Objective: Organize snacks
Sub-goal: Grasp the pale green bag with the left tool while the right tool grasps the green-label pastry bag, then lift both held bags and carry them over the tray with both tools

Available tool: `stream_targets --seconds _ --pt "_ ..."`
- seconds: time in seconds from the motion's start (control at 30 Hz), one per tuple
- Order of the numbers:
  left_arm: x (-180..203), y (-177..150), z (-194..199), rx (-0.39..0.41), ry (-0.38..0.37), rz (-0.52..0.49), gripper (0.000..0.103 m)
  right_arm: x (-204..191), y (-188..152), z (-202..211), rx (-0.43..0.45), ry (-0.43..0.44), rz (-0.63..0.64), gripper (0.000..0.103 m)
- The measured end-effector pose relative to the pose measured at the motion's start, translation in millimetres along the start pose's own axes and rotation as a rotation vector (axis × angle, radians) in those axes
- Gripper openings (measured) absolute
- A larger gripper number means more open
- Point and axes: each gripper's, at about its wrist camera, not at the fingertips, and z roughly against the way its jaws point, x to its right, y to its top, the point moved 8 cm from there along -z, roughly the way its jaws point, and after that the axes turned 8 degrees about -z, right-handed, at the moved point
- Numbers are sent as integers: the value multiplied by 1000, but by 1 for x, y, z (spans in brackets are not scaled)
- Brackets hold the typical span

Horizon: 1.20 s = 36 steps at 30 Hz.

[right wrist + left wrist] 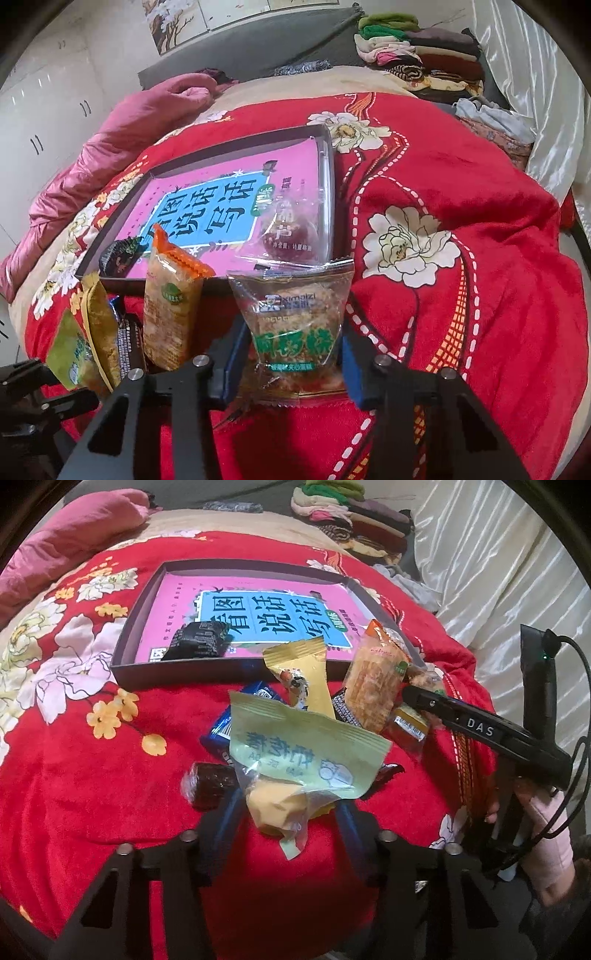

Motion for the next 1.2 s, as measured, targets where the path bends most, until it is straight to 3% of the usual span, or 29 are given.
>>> stream_targets --seconds 0.2,0.53,1.2 --pt "-2 -1 -4 -7 32 -12 36 -1 5 10 41 30 -6 44" --pt "-5 4 9 26 -1 3 35 -11 11 30 108 88 6 43" --pt "-20 26 39 121 33 33 35 -35 18 58 208 166 75 43"
